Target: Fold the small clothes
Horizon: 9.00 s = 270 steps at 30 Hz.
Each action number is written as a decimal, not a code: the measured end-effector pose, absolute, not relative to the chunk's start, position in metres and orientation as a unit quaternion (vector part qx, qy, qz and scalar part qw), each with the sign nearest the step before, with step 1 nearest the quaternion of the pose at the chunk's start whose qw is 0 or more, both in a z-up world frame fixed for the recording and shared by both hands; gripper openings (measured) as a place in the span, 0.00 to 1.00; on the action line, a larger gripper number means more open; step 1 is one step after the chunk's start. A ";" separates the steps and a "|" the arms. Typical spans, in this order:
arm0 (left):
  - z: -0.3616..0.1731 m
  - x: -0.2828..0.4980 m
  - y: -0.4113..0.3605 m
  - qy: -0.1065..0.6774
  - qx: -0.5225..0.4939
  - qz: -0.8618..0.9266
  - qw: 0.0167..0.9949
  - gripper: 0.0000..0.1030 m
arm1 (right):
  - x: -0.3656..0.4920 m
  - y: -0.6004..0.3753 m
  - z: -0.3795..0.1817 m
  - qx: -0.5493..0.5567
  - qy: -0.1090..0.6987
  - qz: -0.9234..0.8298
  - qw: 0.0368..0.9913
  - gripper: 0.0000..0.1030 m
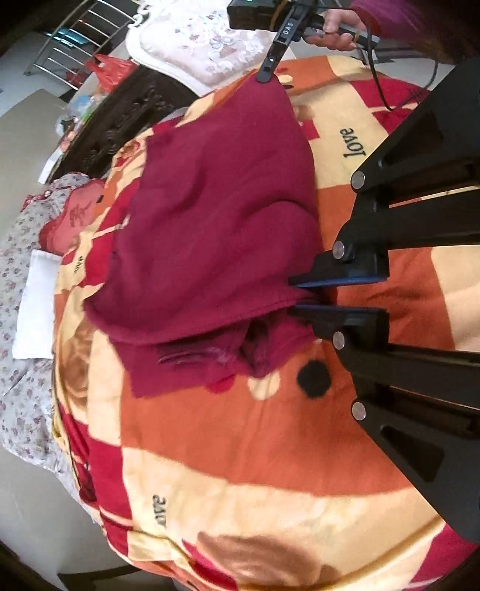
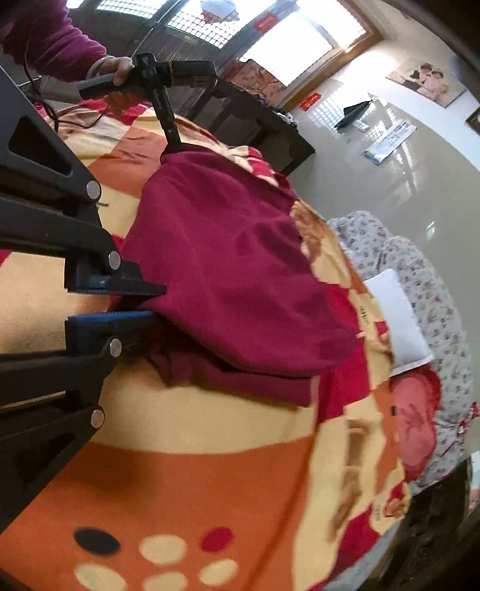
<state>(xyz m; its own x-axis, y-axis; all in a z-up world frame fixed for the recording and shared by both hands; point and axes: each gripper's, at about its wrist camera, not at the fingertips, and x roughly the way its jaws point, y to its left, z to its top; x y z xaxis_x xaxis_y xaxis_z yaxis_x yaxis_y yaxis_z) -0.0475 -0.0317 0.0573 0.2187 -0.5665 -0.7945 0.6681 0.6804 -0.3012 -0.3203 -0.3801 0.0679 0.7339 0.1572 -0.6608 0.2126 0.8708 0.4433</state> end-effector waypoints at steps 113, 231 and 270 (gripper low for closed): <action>0.017 -0.030 -0.018 0.503 -0.138 -0.257 0.813 0.66 | 0.031 -0.179 0.041 0.025 0.513 0.063 0.856 0.24; 0.054 -0.108 -0.197 0.478 0.050 -0.388 0.786 0.55 | -0.283 -0.406 0.047 0.278 0.359 -0.088 0.887 0.52; 0.070 -0.115 -0.070 0.517 0.010 -0.333 0.788 0.43 | -0.257 -0.303 0.032 0.328 0.435 0.035 0.838 0.52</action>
